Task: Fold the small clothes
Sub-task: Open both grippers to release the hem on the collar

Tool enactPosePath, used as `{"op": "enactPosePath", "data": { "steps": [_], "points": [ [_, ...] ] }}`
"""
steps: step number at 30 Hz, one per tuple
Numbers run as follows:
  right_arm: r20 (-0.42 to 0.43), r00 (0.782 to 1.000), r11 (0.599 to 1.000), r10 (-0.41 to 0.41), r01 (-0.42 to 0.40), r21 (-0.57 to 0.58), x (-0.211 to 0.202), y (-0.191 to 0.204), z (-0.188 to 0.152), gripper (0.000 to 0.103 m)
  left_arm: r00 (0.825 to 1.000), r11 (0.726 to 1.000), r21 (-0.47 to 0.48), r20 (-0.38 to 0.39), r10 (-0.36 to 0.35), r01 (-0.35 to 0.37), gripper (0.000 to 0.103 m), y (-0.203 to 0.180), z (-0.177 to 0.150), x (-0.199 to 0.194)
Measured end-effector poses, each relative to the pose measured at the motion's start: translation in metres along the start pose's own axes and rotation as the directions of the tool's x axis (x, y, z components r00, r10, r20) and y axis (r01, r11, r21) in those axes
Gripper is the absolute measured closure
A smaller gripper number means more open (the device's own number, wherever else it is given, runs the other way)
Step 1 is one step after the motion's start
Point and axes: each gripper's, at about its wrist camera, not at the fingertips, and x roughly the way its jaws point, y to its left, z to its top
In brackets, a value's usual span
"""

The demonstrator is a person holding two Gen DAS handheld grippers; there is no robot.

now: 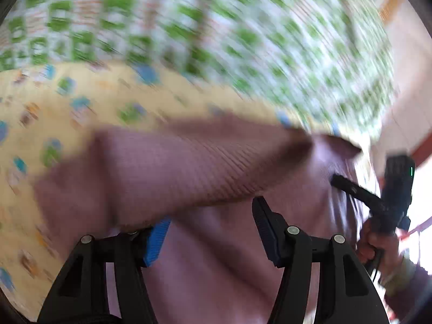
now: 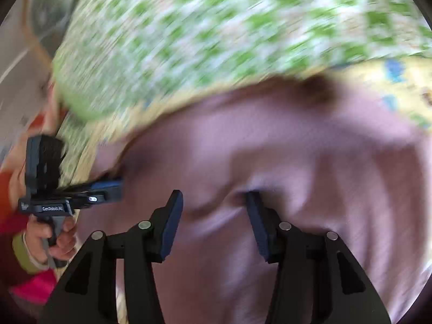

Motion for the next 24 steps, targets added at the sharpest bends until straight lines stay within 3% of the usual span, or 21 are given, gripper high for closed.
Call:
{"op": "enactPosePath", "data": {
  "steps": [2,4,7,9,12,16,20,24],
  "points": [
    [0.065,0.997,0.997,-0.037,0.032,0.073,-0.007,-0.022,0.013,0.052,0.999,0.998,-0.061,0.033,0.026,-0.024,0.042,0.020,0.014,-0.004],
    [0.106,0.983,0.980,-0.149,0.133,0.147,-0.015,-0.042,0.019,0.052,0.998,0.992,-0.121,0.053,0.042,-0.035,0.044,0.039,0.023,-0.006],
    [0.166,0.973,0.947,-0.163,0.107,0.304,-0.030,-0.073,0.017,0.052,0.997,0.987,-0.158,0.064,0.048,-0.037,0.044,0.050,0.018,-0.017],
    [0.183,0.962,0.931,-0.204,0.133,0.341,-0.041,-0.077,0.012,0.052,0.997,0.986,-0.160,0.059,0.059,-0.049,0.041,0.048,0.006,-0.028],
    [0.192,0.955,0.926,-0.225,0.148,0.347,-0.058,-0.071,0.003,0.050,0.997,0.986,-0.153,0.041,0.066,-0.060,0.039,0.044,-0.028,-0.051],
    [0.184,0.960,0.940,-0.212,0.149,0.307,-0.084,-0.053,-0.018,0.042,0.997,0.985,-0.150,-0.005,0.082,-0.081,0.037,0.038,-0.081,-0.075],
    [0.158,0.946,0.937,-0.282,0.237,0.256,-0.120,-0.038,-0.061,0.038,0.995,0.975,-0.203,-0.052,0.082,-0.091,0.035,0.046,-0.132,-0.095],
    [0.092,0.931,0.900,-0.354,0.313,0.304,-0.145,-0.044,-0.109,0.037,0.994,0.959,-0.268,-0.083,0.072,-0.092,0.033,0.061,-0.171,-0.105]
  ]
}}
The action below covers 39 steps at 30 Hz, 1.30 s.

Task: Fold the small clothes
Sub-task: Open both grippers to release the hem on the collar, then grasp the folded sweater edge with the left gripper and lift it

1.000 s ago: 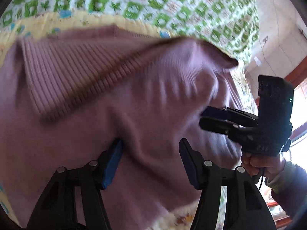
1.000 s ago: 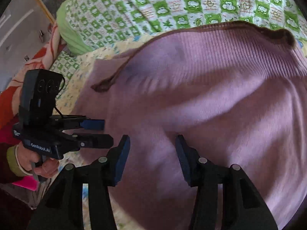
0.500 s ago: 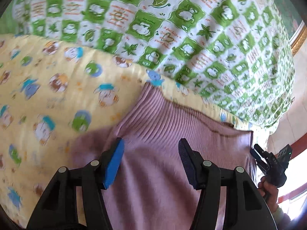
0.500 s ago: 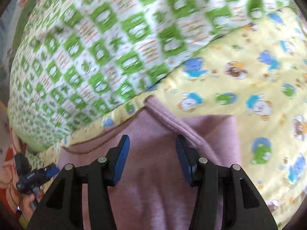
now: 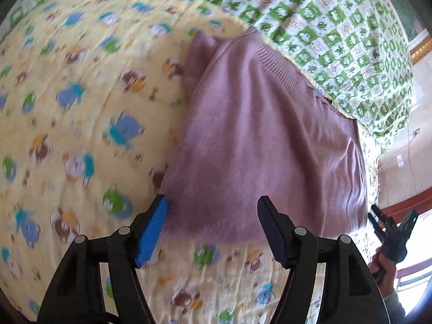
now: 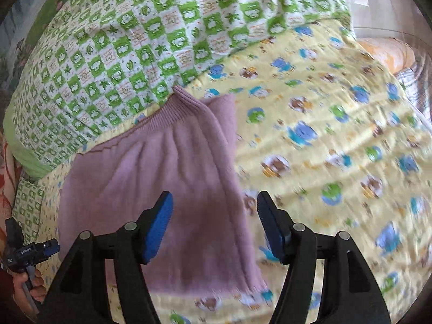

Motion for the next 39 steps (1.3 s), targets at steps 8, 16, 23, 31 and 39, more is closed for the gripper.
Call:
{"op": "enactPosePath", "data": {
  "steps": [8,16,23,31,39],
  "points": [
    [-0.078,0.997,0.993,-0.004,0.013,0.118,-0.002,-0.033,-0.042,0.038,0.999,0.999,-0.039,-0.036,0.013,-0.014,0.034,0.006,-0.001,0.017],
    [-0.074,0.997,0.992,0.026,-0.017,0.126,-0.010,-0.030,-0.025,0.092,0.999,0.998,0.053,-0.044,-0.015,0.018,0.089,0.001,0.006,-0.002],
    [-0.158,0.986,0.997,-0.057,0.065,0.047,0.010,-0.036,-0.026,0.093,0.997,0.999,0.048,-0.073,0.002,0.002,0.093,0.021,-0.004,0.008],
    [-0.120,0.985,0.989,-0.125,0.134,0.066,-0.006,-0.032,-0.022,0.065,0.993,0.996,-0.088,-0.114,-0.006,-0.004,0.032,0.032,-0.010,-0.009],
    [-0.038,0.998,0.998,-0.059,0.061,0.033,-0.029,0.005,-0.020,0.065,0.986,0.955,-0.287,-0.126,-0.107,0.067,0.027,0.024,-0.018,0.012]
  ]
}}
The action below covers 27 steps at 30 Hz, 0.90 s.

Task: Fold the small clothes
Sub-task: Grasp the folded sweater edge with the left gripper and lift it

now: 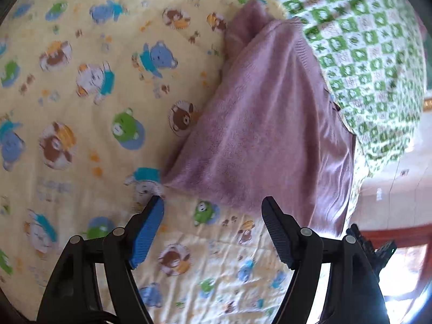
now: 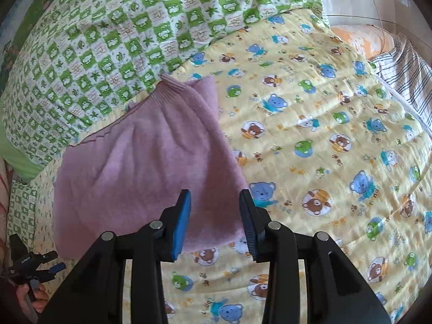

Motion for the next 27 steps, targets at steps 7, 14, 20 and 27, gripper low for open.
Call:
{"op": "enactPosePath", "data": {
  "steps": [7,14,20,27],
  "points": [
    [-0.063,0.994,0.994,0.093,-0.096,-0.050,0.026,0.044,-0.006,0.065,0.988,0.988,-0.152,0.155,-0.014,0.038,0.022,-0.016,0.006,0.019],
    [-0.111,0.984,0.988,0.139,-0.146,-0.048,0.041,0.059,-0.013,0.065,0.984,0.988,-0.137,0.175,-0.043,0.068,0.083,-0.026,0.019,0.030],
    [-0.113,0.982,0.987,0.150,-0.155,-0.035,0.041,0.055,-0.011,0.065,0.972,0.998,0.051,0.228,-0.049,0.038,0.091,-0.069,0.015,0.012],
    [-0.083,0.985,0.988,0.151,-0.152,-0.001,0.036,0.037,0.003,0.065,0.966,0.869,0.491,0.189,-0.178,0.065,0.092,-0.190,-0.017,0.019]
  ]
}}
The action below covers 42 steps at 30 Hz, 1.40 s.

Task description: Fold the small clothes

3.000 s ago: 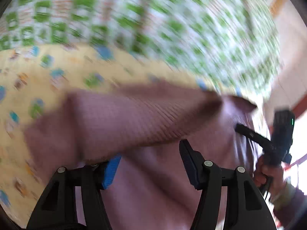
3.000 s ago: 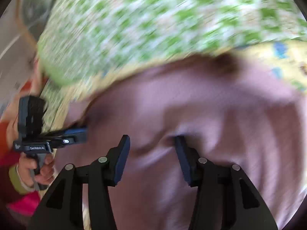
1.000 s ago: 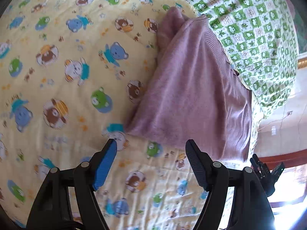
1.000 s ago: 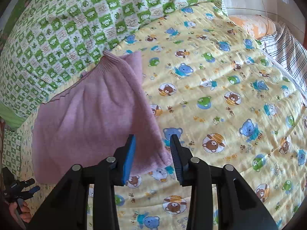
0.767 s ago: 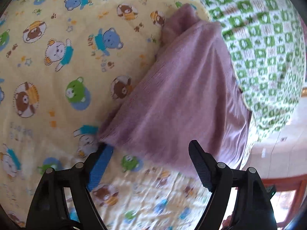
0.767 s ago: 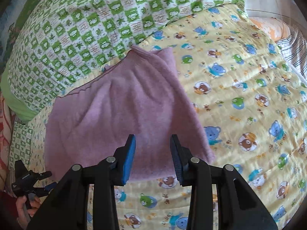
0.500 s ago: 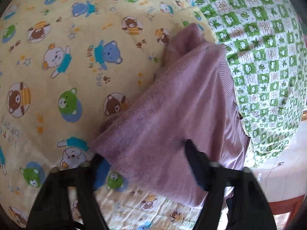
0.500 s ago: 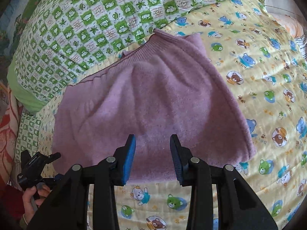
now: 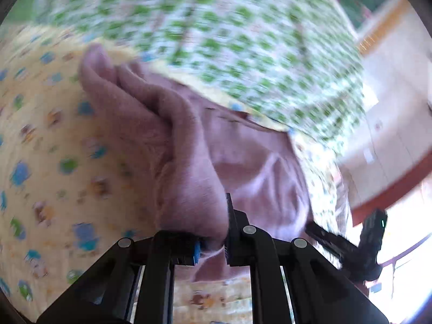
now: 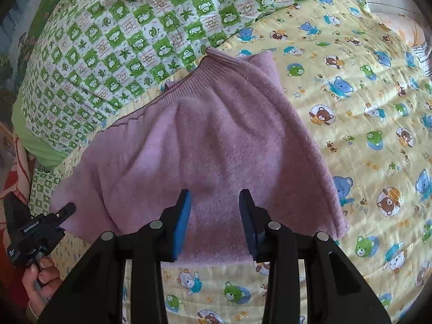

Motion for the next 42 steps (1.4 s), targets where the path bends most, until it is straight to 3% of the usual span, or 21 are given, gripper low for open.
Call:
{"op": "enactPosePath", "data": {
  "steps": [4,8,12,16,19,25,27,28,31,36,42],
  "points": [
    [0.008,1.000,0.999,0.027,-0.027,0.024,0.000,-0.010,0.012,0.065,0.994,0.980,0.188,-0.097,-0.050,0.067,0.092,-0.053,-0.016,0.043],
    [-0.002,0.997,0.996,0.081,-0.081,0.037,0.006,-0.013,0.030,0.065,0.975,0.957,0.278,-0.222,-0.015,0.078,0.093,-0.069,-0.043,0.095],
    [-0.041,0.987,0.988,0.157,-0.156,0.013,0.025,-0.001,0.053,0.064,0.969,0.961,0.264,-0.246,-0.011,0.078,0.093,-0.064,-0.051,0.107],
    [-0.076,0.965,0.966,0.251,-0.255,-0.043,0.048,0.028,0.073,0.044,0.966,0.968,0.236,-0.257,-0.021,0.084,0.093,-0.063,-0.046,0.107],
    [-0.111,0.946,0.945,0.304,-0.315,-0.093,0.070,0.052,0.089,0.044,0.965,0.971,0.225,-0.261,-0.018,0.079,0.093,-0.061,-0.045,0.101],
    [-0.242,0.914,0.922,0.327,-0.365,-0.131,0.130,0.084,0.110,0.042,0.967,0.975,0.208,-0.255,-0.022,0.077,0.092,-0.064,-0.045,0.095],
    [-0.293,0.888,0.908,0.354,-0.401,-0.119,0.147,0.094,0.112,0.043,0.969,0.971,0.226,-0.247,-0.019,0.076,0.092,-0.067,-0.048,0.092],
    [-0.310,0.882,0.908,0.354,-0.403,-0.110,0.154,0.098,0.112,0.045,0.969,0.970,0.230,-0.245,-0.021,0.079,0.092,-0.065,-0.048,0.090],
    [-0.314,0.896,0.914,0.314,-0.374,-0.155,0.154,0.114,0.111,0.084,0.972,0.966,0.241,-0.230,-0.038,0.095,0.092,-0.065,-0.047,0.078],
    [-0.180,0.930,0.929,0.320,-0.346,-0.135,0.104,0.116,0.120,0.086,0.974,0.961,0.231,-0.199,-0.106,0.152,0.092,-0.091,-0.038,0.051],
    [-0.081,0.934,0.922,0.348,-0.357,-0.148,0.050,0.083,0.146,0.086,0.964,0.937,0.281,-0.221,-0.148,0.208,0.092,-0.154,-0.041,0.069]
  ]
}}
